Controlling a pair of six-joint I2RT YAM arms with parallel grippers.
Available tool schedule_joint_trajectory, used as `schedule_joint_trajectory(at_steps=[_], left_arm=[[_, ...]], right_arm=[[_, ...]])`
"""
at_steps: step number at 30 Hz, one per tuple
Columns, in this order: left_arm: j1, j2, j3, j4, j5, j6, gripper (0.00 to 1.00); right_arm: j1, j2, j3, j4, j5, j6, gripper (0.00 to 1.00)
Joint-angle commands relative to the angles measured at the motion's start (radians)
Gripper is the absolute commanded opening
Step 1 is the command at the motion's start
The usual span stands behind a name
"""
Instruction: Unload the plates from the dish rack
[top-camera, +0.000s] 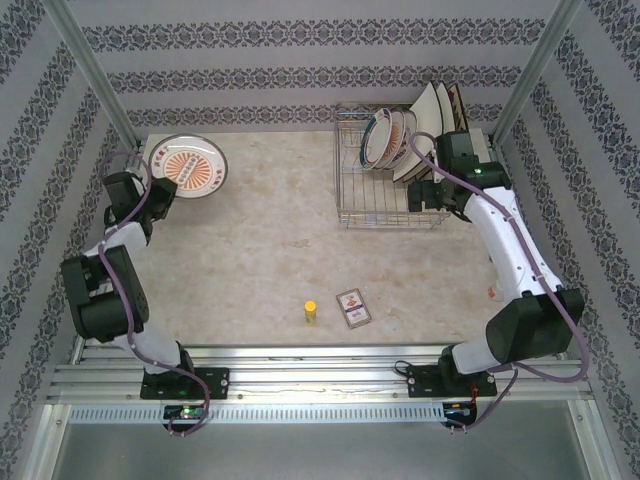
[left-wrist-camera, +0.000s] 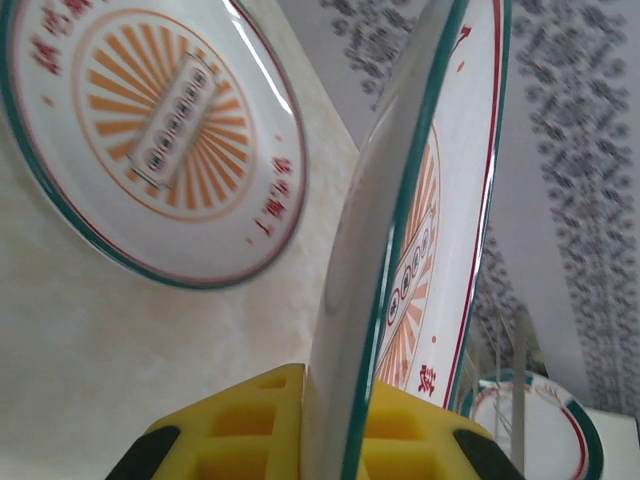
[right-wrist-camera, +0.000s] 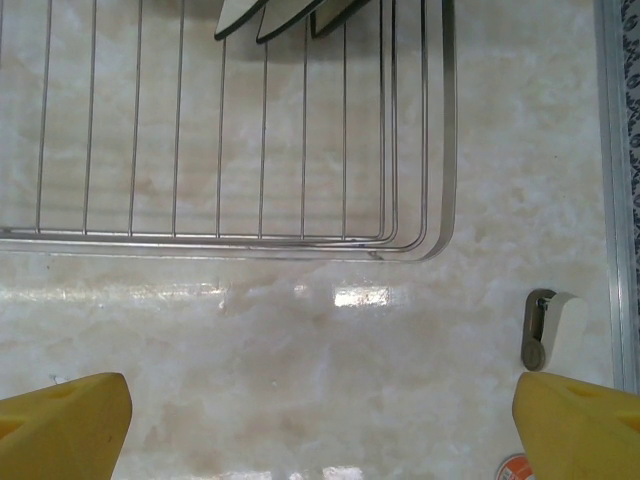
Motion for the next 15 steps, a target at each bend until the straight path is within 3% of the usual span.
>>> schedule_joint_trajectory(at_steps=[1,15], left_arm=[[0.024,0.065,0.088,0.138,0.01,-0.037,0.0],[0.022,0.311,0.292,0.091,-0.064,-0.01,0.0]], right_arm=[[-0.008,-0.032,-0.01,-0.01,-0.005,-0.022,0.98],[-0.01,-0.029,-0.022,-0.013,-0.013,-0.035,0.98]])
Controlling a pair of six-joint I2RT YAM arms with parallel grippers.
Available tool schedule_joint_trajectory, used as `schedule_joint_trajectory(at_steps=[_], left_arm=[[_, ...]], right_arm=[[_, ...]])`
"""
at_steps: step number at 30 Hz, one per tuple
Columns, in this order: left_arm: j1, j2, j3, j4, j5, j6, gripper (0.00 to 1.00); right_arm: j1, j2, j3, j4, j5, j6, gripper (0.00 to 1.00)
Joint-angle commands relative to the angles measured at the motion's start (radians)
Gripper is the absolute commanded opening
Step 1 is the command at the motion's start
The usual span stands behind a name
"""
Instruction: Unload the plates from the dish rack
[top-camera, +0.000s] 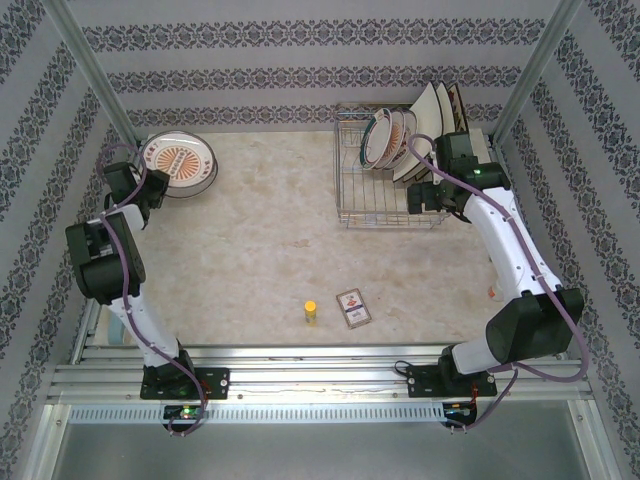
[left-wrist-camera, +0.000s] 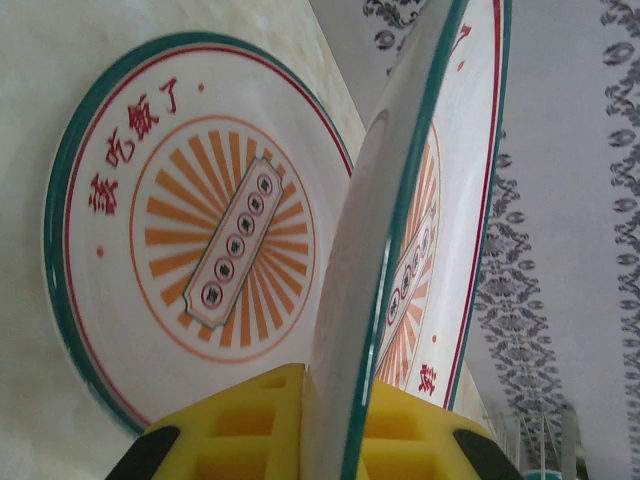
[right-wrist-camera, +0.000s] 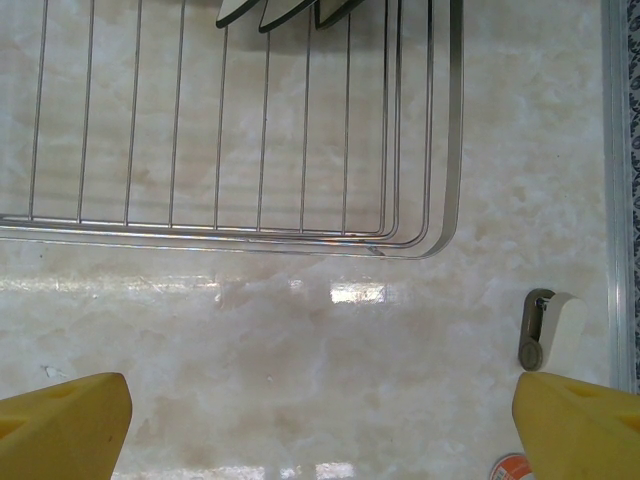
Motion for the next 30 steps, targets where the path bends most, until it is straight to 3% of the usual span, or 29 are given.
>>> schedule_joint_trajectory(at_steps=[1,23,25,28,30], left_arm=[[0.0,0.033,0.076,0.031,-0.019,0.026,0.0],[-0.027,0.172,0.161,-0.076,-0.075,0.061,0.0],[-0.034,0.154,0.167,-0.142,-0.13,0.109,0.1],[-0.044,0.137,0.193,-0.227,-0.175,0.181,0.35],[-0.049,0.132,0.209,-0.264,-0.189,0.213,0.46]], right_arm=[[-0.009,-0.031,-0.014,-0.014,-0.007,-0.013,0.98],[0.015,-0.011,0.002,-0.016,-0.005,-0.029,0.98],[0.016,-0.011,0.0,-0.015,-0.005,-0.032,0.98],[0.016,-0.01,0.0,-0.017,-0.009,-0.036,0.98],[0.016,-0.008,0.003,-0.017,-0.011,-0.036,0.98]])
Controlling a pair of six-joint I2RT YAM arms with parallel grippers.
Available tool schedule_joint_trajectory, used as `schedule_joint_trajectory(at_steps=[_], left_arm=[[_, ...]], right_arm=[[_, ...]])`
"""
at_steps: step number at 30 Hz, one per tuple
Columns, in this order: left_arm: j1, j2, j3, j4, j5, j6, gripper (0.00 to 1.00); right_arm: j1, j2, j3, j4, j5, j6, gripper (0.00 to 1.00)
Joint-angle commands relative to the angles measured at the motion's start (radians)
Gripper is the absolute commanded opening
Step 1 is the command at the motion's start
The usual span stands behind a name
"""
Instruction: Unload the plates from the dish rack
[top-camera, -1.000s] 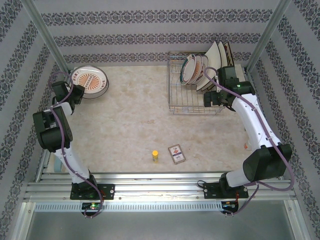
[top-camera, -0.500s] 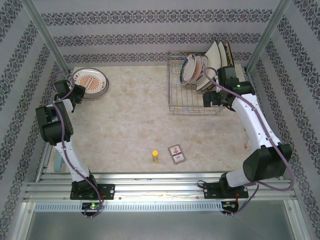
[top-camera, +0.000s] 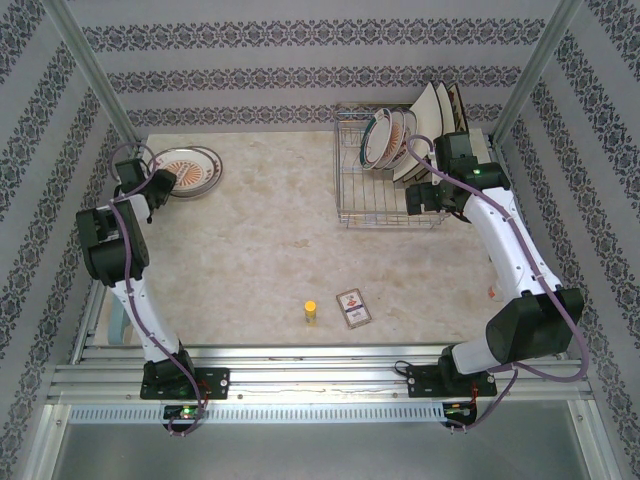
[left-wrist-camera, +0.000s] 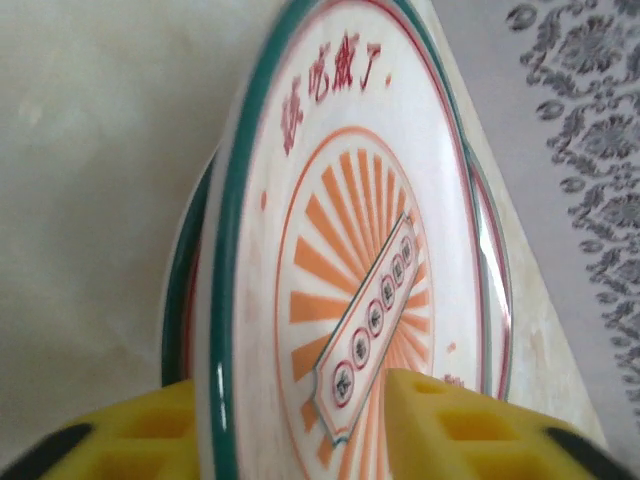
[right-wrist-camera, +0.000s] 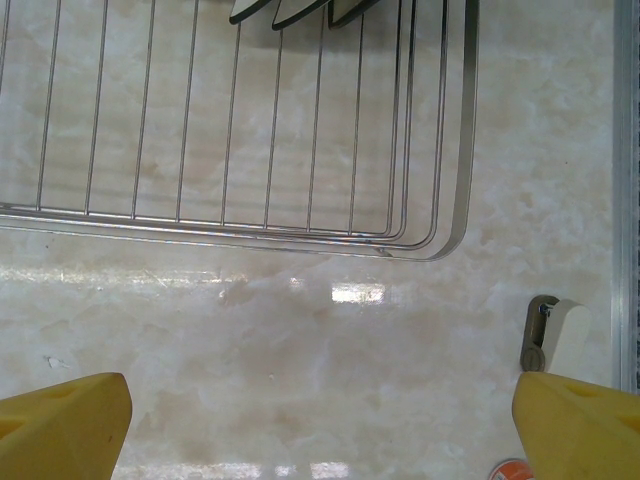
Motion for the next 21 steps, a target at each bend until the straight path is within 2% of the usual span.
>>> schedule_joint_trajectory(at_steps=[1,4,10,14,16,21], left_arm=[[-0.017,-0.041,0.038,-0.128,-0.069,0.106,0.5],[-0.029,-0.051,0.061,-0.191,-0.1,0.16,0.58],[-0.072,-0.087,0.133,-0.365,-0.238,0.336,0.71],[-0.099,-0.106,0.169,-0.455,-0.324,0.437,0.87],[-0.121,-0.119,0.187,-0.504,-0.397,0.498,1.0],[-0.198,-0.242,0.155,-0.561,-0.524,0.628,1.0]], right_arm=[[0.014,-0.006,0.005,-0.016,-0.003,-0.014,0.98],[0.017,-0.004,0.013,-0.018,-0.004,-0.014,0.98],[0.022,-0.011,0.019,-0.021,-0.005,-0.015,0.98],[0.026,-0.02,0.012,-0.02,-0.009,-0.015,0.98],[0.029,-0.022,0.014,-0.021,-0.012,-0.014,0.98],[0.037,-0.011,0.053,0.003,-0.044,0.0,0.98]])
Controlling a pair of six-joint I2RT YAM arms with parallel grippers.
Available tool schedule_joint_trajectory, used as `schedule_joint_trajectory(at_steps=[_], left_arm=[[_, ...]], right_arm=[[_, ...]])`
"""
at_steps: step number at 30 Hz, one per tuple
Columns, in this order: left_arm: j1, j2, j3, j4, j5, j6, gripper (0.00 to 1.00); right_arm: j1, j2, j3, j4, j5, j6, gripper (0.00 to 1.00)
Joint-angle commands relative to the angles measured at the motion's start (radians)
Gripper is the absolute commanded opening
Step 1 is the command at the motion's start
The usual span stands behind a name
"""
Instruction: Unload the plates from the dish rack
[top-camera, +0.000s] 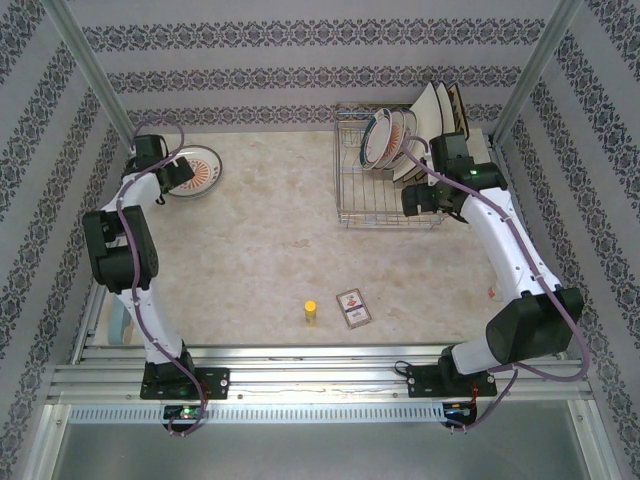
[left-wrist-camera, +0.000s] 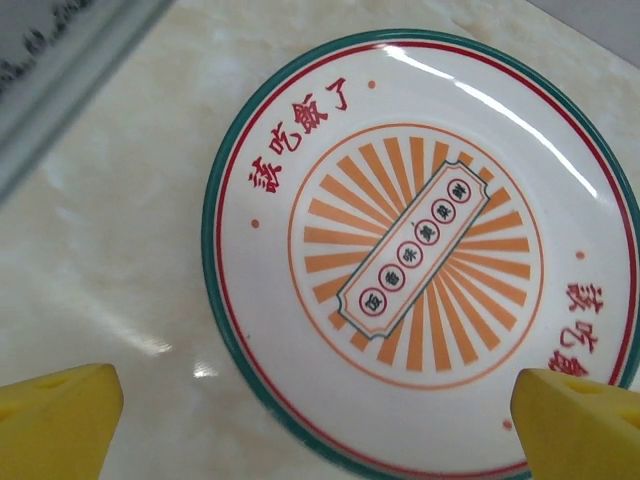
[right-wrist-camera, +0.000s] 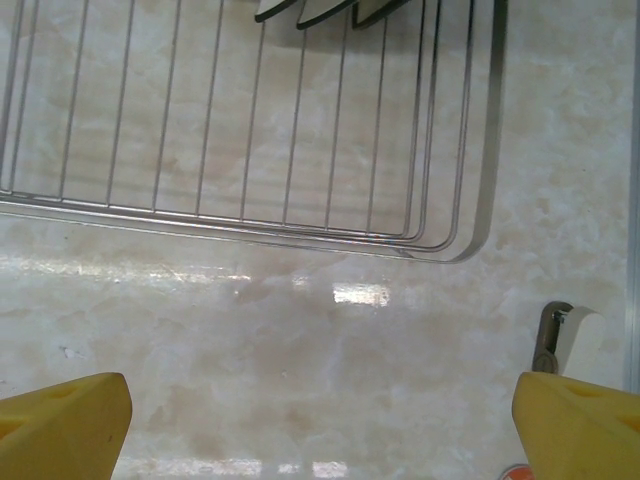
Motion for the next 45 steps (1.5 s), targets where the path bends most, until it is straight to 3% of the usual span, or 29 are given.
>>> schedule_joint_trajectory(at_steps=[1,8,11,20,23,30,33,45], left_arm=[[-0.071,-0.136,0.001,-0.119,-0.113,0.158,1.0],[-0.209,-0.3,0.007,-0.422,0.022,0.211,1.0],[-0.277,-0.346,-0.005,-0.537,0.005,0.219,1.0],[-0.335,-0.513,-0.128,-0.653,0.026,0.189,1.0],[-0.338,-0.539,-0.145,-0.661,0.024,0.193,1.0],[-0.337,-0.538,-0.167,-0.636,0.045,0.199,1.0],[-0.337,-0.528,-0.176,-0.61,0.067,0.204,1.0],[-0.336,-0.516,-0.187,-0.59,0.072,0.204,1.0]], right_arm=[[0.019,-0.002,0.066,0.022,-0.026,0.012,0.98],[0.066,0.217,0.301,0.082,-0.003,0.057,0.98],[0.082,0.359,0.464,0.074,0.009,0.059,0.98],[0.073,0.8,1.036,-0.048,0.001,0.037,0.97],[0.068,0.913,1.15,-0.056,0.012,0.034,0.95],[0.052,1.003,1.166,0.008,0.051,0.086,0.9],[0.043,1.019,1.157,0.037,-0.003,0.113,0.87],[0.042,1.13,1.281,0.103,-0.02,0.183,0.61]])
